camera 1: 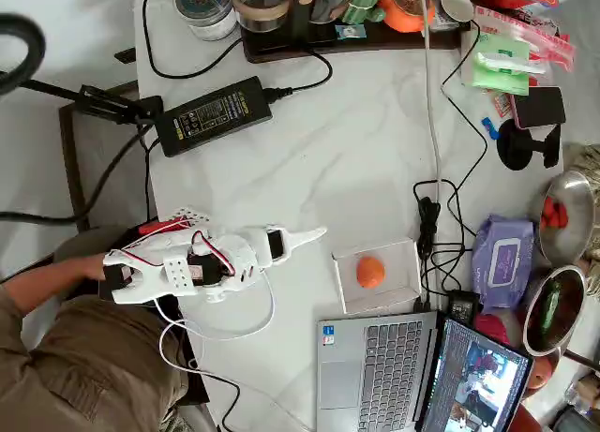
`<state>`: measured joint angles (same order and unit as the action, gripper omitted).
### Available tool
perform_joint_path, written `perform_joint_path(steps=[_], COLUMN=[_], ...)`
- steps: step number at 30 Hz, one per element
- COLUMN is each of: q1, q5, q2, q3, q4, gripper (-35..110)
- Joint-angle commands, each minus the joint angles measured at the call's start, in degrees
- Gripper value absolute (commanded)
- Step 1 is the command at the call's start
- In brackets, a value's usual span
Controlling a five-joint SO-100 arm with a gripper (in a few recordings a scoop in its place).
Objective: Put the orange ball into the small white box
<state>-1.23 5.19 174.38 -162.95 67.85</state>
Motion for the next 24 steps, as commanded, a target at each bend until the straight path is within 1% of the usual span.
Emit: perform_joint_path(steps=[1,6,14,24], q1=[0.1,0.0,0.0,-0.1], q5=[0.1,0.2,0.2,0.8], q2=[-0.4,0.3,-0.3,0.4], q3=[-0.4,-0.4,-0.4,-0.6], q4=[0.1,0.1,0.1,0.7], gripper=[30,15,1,0])
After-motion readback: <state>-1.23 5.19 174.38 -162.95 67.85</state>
